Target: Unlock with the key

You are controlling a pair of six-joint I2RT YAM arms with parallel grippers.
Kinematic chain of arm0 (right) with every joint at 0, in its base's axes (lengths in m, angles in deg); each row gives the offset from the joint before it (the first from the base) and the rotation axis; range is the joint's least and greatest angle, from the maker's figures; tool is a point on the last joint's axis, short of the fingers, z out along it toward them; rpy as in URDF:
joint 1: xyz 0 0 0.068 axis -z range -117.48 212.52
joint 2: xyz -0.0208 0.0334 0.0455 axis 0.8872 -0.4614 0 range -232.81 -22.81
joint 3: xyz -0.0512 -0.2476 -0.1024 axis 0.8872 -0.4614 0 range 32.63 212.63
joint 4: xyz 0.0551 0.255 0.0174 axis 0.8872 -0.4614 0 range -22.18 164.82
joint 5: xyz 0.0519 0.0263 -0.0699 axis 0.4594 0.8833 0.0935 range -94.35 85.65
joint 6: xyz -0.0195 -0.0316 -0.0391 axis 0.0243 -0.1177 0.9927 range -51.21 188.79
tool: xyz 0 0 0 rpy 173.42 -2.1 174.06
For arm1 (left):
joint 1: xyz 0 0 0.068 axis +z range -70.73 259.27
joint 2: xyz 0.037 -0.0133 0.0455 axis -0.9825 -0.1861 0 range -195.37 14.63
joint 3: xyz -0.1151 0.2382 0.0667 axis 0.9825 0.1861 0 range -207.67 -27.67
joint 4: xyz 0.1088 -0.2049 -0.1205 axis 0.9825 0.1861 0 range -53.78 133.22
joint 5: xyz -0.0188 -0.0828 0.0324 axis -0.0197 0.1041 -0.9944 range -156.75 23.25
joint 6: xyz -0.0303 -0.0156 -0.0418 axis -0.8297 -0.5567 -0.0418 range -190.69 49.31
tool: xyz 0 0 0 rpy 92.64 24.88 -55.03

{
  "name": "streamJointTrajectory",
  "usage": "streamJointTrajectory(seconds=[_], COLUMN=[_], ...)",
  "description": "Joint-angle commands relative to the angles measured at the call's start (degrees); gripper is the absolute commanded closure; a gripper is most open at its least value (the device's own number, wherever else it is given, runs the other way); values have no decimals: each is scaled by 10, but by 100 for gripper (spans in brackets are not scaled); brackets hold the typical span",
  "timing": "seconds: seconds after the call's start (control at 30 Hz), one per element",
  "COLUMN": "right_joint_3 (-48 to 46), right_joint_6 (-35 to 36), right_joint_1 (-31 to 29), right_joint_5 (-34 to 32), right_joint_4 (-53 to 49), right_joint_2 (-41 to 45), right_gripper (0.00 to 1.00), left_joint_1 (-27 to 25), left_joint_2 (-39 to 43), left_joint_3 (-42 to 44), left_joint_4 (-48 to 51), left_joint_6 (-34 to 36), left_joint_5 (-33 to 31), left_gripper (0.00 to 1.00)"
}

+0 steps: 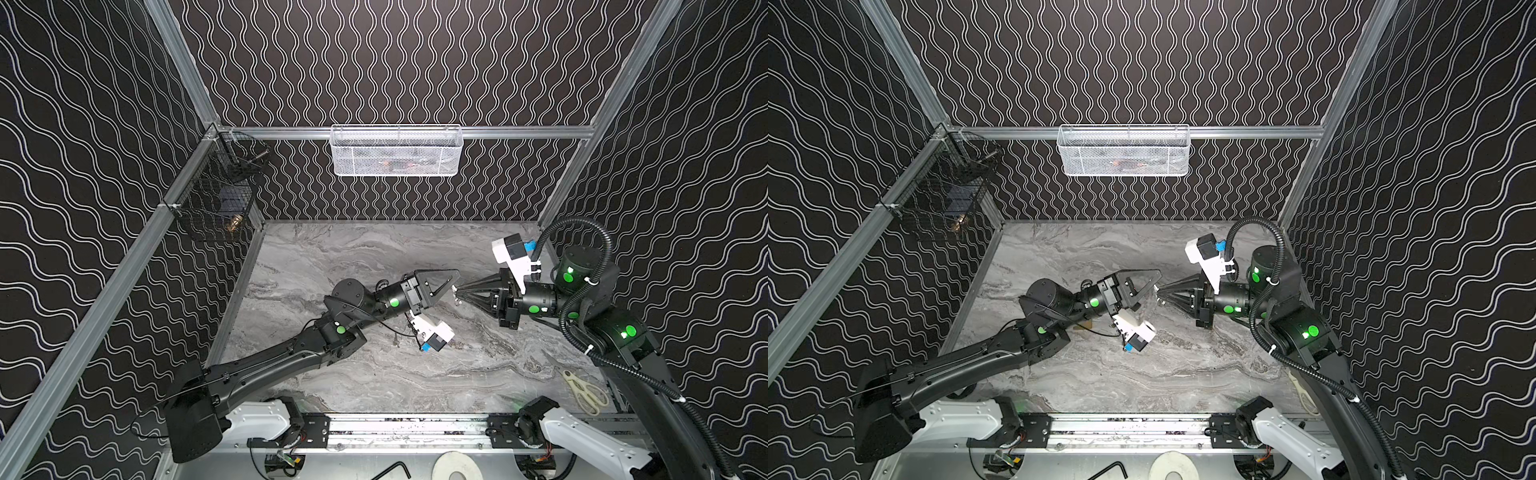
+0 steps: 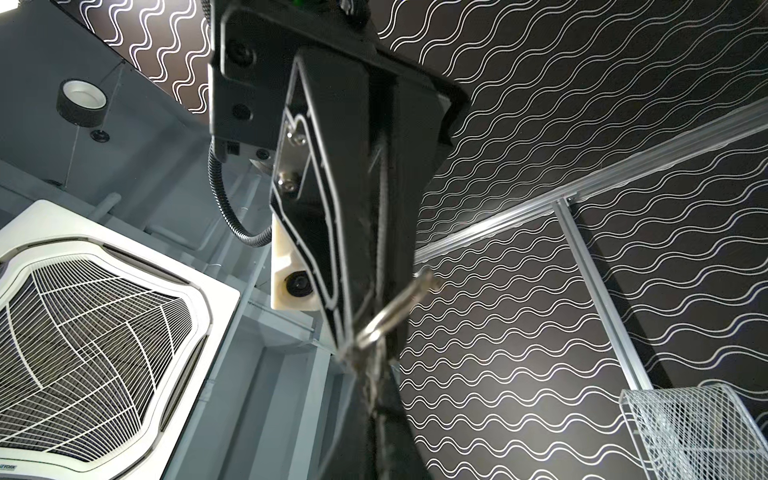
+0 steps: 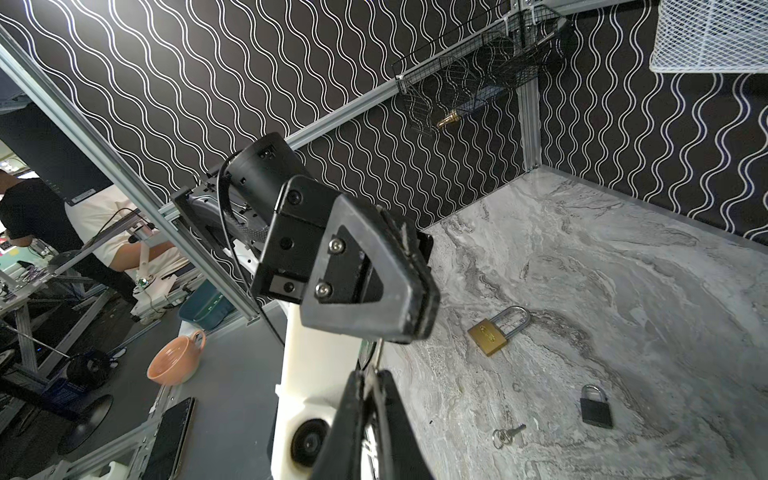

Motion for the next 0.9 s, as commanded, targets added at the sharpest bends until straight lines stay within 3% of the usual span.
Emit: streamJointTrajectory(seconds=[0.0, 0.17, 0.23, 0.27, 0.57, 0.73, 0.87], right_joint_3=[-2, -4, -3, -4, -11, -5, -6], right_joint_6=[1, -3, -2, -2, -5, -3, -2], right_joint_1=[0, 0, 0, 0, 0, 0, 0], right_joint_5=[0, 4, 10, 14, 11, 8, 10], right_joint_4=[12, 16, 14, 15, 20, 18, 18], right_joint_2=[1, -1, -4, -4, -1, -2, -2], right_gripper=[98, 100, 77, 75, 77, 96, 97], left_joint_1=[0, 0, 1, 1, 1, 1, 1], left_joint_2=[2, 1, 0, 0, -6, -7, -6], left_joint_3=[-4, -2, -3, -3, -5, -6, -6], left_joint_4=[-38, -51, -53, -55, -62, -63, -63], left_joint_6=[188, 188, 188, 188, 188, 188, 188], left_joint_5=[1, -1, -1, -1, -1, -3, -3], left_gripper=[100, 100, 100, 100, 100, 100, 100])
